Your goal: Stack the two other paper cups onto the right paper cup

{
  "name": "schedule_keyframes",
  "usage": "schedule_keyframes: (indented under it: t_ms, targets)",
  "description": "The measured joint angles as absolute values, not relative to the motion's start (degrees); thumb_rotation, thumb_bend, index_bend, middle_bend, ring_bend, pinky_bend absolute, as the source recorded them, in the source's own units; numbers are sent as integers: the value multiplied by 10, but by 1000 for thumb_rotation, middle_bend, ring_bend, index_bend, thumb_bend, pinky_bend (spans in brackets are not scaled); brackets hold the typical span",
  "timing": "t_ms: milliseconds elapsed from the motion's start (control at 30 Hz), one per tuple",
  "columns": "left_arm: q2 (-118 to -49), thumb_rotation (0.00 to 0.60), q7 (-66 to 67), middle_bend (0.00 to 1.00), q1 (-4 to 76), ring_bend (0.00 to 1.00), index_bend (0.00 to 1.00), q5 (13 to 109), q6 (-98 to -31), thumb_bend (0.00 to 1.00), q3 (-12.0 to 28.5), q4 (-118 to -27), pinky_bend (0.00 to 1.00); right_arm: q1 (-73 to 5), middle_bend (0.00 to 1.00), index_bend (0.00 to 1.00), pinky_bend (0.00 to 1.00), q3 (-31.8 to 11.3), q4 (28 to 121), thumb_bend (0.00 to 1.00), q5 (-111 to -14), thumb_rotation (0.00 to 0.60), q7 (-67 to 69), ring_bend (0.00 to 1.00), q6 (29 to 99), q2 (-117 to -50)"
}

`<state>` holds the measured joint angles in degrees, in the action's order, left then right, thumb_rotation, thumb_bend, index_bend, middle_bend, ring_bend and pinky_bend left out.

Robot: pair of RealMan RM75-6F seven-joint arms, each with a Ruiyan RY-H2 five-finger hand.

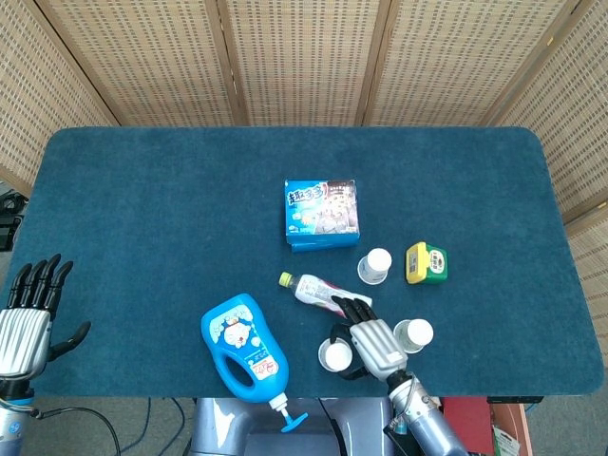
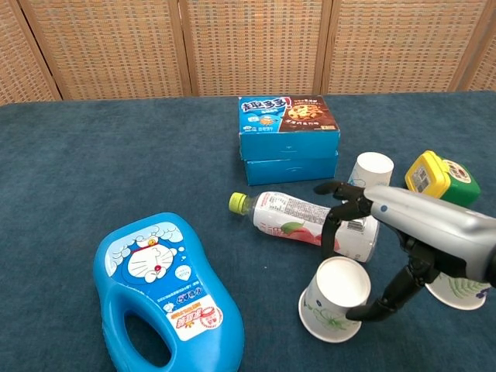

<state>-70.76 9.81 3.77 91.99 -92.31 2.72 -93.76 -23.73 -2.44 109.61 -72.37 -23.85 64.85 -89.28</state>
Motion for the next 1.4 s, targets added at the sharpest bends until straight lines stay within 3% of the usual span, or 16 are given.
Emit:
schedule_keyframes:
  t_ms: [533,900,1400]
  targets:
    - [-707,600,98,0,37,0,0,922,-924,251,26,-939,0,-272,116,520,0,-94,1202,123,-649,600,-328,0,670,-777]
    - [-706,600,97,0,37,0,0,922,-924,251,26,-940,0,-289,116,530,0,-99,1257,123,-564,600,-390,0,693,-716]
    - [-707,600,98,0,37,0,0,924,-923,251,25,-939,0,-292,116,530,0,-86,1274,123,-521,600,-397,0,727,-683]
